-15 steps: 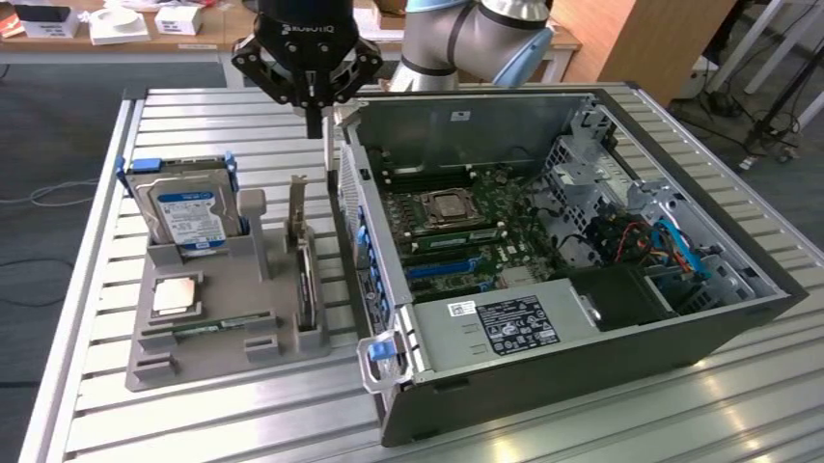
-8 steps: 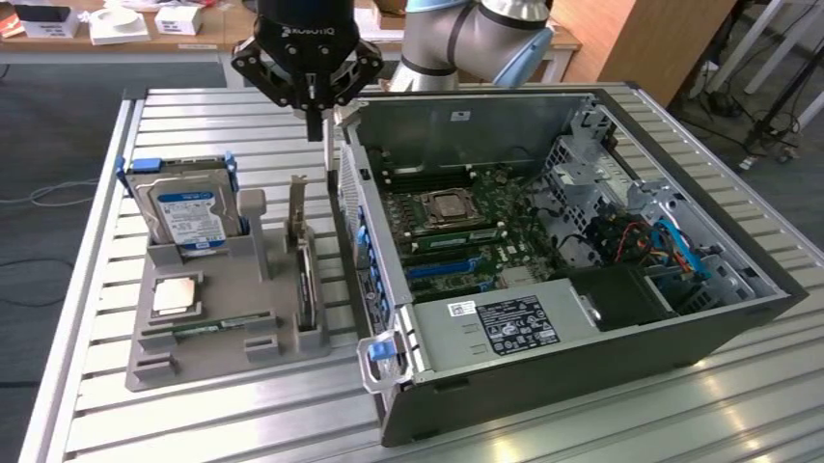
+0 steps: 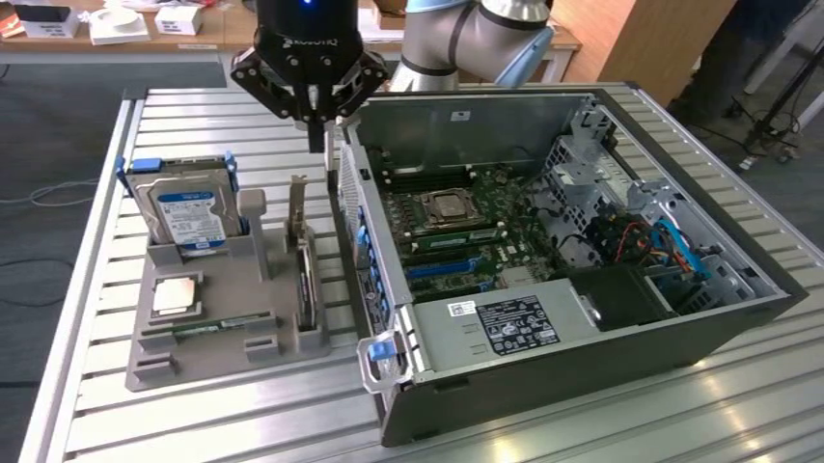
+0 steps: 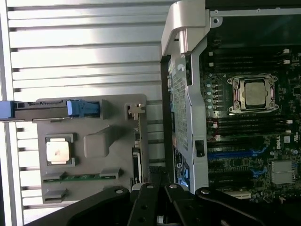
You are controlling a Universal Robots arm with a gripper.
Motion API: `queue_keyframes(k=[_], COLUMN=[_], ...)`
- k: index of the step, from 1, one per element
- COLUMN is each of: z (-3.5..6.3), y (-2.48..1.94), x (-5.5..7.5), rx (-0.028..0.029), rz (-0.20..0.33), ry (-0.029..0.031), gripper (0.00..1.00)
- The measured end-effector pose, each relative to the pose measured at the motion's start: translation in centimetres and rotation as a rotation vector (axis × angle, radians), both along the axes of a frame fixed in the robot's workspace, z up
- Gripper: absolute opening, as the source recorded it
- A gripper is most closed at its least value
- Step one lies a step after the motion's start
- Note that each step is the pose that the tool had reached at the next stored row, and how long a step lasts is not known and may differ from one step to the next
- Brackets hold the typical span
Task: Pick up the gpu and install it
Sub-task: 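Reach for the gpu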
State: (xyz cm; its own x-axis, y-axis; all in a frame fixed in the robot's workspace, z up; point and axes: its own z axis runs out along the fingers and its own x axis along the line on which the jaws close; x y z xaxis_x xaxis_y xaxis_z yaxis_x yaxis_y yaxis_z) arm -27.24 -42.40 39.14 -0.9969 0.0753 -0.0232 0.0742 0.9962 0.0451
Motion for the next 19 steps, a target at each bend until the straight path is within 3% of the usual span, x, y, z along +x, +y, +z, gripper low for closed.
queue_keyframes(k=[5, 11, 19], z=[0.00, 0.00, 0.00], y=[-1.43, -2.82, -2.98], x=[-0.1, -0.3, -1.0], rx=[0.0000, 0.0000, -0.0001], rz=[0.000, 0.000, 0.000], ry=[0.0000, 0.0000, 0.0000], gripper=[0.11, 0.11, 0.11])
